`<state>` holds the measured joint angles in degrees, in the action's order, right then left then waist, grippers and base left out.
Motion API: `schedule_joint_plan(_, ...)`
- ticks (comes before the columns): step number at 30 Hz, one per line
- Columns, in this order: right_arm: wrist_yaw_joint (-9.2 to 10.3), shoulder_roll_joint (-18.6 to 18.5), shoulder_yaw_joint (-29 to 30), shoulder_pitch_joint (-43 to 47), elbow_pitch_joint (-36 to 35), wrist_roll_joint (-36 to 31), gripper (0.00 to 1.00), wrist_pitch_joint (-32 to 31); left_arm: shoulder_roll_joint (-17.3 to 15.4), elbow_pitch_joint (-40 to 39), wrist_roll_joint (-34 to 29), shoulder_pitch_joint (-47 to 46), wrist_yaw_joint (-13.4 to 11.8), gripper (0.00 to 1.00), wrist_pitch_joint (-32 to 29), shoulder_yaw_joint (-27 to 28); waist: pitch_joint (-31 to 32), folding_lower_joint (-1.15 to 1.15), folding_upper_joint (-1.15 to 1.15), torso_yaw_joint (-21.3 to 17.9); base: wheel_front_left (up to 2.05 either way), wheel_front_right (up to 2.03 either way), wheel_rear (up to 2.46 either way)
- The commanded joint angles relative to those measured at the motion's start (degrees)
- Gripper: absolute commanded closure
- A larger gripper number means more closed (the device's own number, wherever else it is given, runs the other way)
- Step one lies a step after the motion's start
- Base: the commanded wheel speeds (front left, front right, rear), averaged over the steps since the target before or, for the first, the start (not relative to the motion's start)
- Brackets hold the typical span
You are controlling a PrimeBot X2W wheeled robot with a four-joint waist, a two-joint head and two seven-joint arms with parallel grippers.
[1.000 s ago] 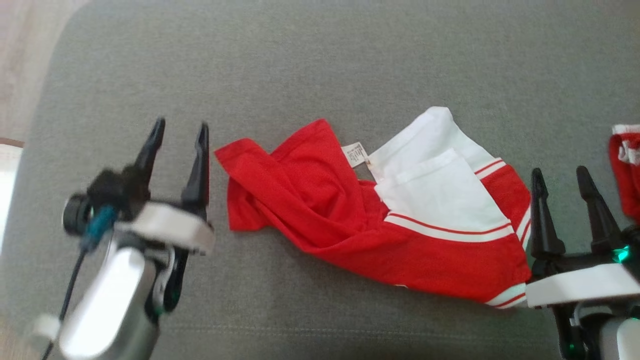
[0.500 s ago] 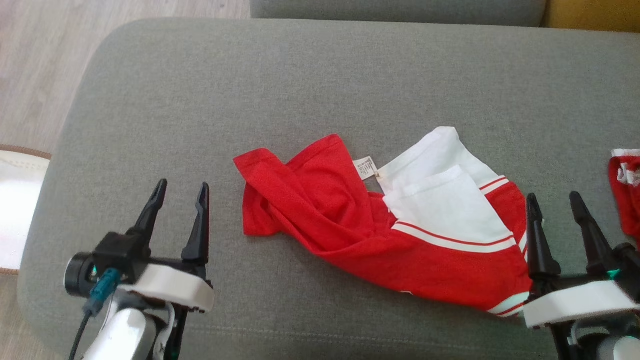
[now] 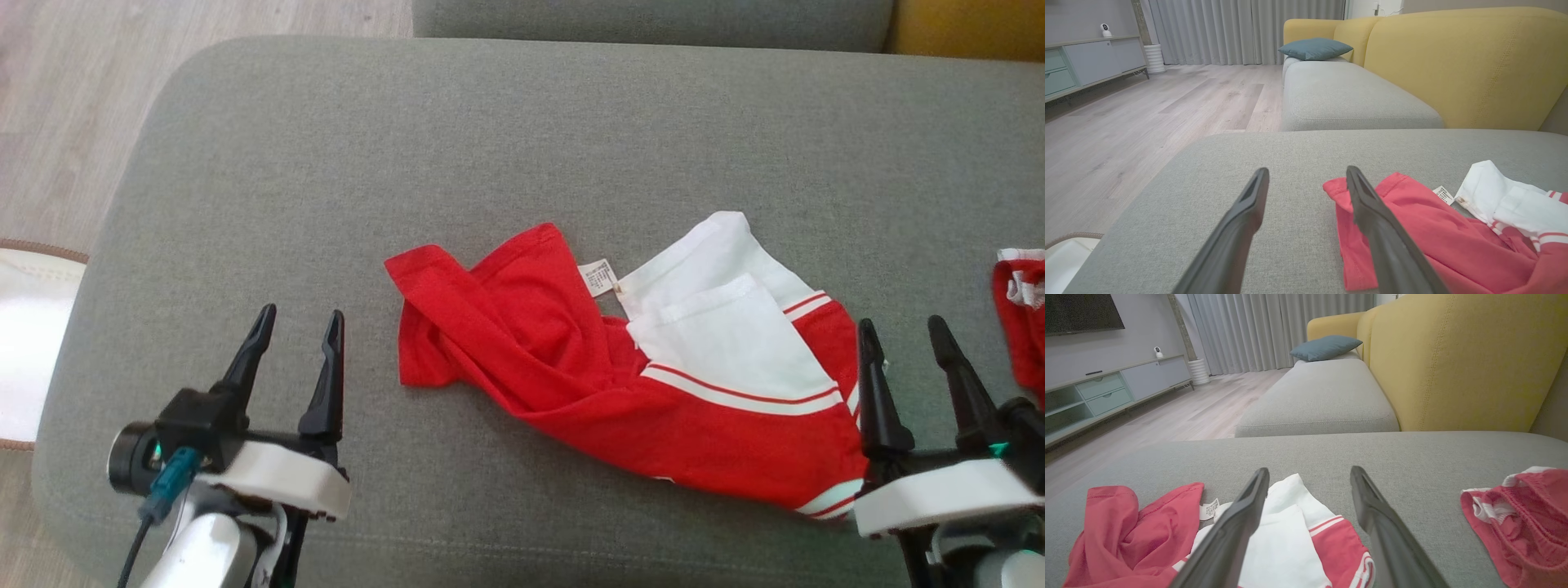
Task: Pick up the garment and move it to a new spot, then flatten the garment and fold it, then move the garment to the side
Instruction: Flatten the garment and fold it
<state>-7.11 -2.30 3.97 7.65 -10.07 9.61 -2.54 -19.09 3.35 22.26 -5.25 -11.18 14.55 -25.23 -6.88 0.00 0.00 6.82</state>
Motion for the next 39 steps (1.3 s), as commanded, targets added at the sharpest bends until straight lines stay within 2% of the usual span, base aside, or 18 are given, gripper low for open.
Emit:
schedule_joint_plan(1, -0.37, -0.6, -1.2, -1.2, -1.9, 0.6, 0.0, 0.1, -1.5, -1.7, -0.2, -2.1, -0.4, 0.0, 0.4, 2.1, 0.0, 0.0, 0.0, -0.1, 0.0, 0.0, 0.0)
schedule_joint_plan(20, -0.37, -0.6, -1.3, -1.4, -2.2, 0.8, 0.0, -0.1, -2.0, -1.5, -0.3, -3.7, 0.1, 0.0, 0.2, 0.9, -0.8, 0.0, 0.0, -0.3, 0.0, 0.0, 0.0)
schedule_joint_plan(26, -0.37, -0.6, -2.0, -2.3, -2.4, 0.6, 0.0, -0.4, -0.1, 2.1, 2.3, -9.2, 4.2, 0.0, -4.2, -1.5, -2.4, 0.0, 0.0, -0.3, 0.0, 0.0, 0.0)
schedule_joint_plan(32, -0.37, -0.6, -3.1, -3.3, -2.5, 0.6, 0.0, -0.5, 2.2, 11.7, 7.2, -15.7, 8.7, 0.0, -10.5, -2.2, -3.9, 0.0, 0.0, -1.7, 0.0, 0.0, 0.0)
schedule_joint_plan(39, -0.37, -0.6, -2.9, -3.4, -2.4, 0.8, 0.0, -0.4, 3.3, 19.2, 9.9, -19.4, 11.8, 0.0, -12.3, -2.2, -4.7, 0.0, 0.0, -3.1, 0.0, 0.0, 0.0)
